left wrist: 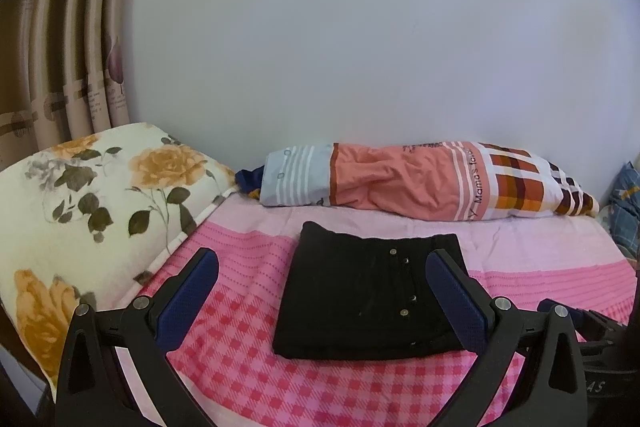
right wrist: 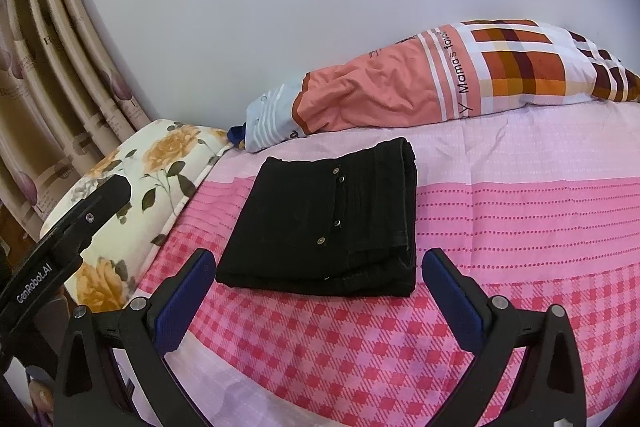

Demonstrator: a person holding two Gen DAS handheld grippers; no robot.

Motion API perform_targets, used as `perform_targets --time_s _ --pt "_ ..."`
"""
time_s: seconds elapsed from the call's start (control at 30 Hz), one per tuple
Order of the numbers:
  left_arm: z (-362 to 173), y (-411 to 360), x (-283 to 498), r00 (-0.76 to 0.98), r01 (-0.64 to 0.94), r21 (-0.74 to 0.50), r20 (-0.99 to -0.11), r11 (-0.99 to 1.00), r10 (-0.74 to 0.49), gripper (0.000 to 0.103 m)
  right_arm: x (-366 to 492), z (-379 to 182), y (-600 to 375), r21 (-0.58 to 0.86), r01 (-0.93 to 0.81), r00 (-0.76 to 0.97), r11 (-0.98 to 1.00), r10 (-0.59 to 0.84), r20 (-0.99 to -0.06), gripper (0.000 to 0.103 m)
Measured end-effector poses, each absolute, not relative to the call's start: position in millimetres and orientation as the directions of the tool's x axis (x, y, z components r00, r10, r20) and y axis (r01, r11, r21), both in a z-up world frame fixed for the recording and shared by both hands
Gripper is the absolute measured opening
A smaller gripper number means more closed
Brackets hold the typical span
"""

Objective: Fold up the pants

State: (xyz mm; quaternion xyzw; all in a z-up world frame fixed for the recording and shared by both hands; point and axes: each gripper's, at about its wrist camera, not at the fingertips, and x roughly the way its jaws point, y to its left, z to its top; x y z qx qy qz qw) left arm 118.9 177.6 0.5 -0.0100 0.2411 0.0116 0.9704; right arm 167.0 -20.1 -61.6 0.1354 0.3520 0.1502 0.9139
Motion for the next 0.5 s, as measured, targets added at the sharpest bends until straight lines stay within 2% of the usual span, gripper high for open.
perform_targets --time_s 0.5 --pt "-11 180 130 0.864 -0.019 -0.037 -0.503 0.999 -0.002 0.103 170 -66 -19 0.352 -0.178 0.702 0.919 0.369 -0.609 0.103"
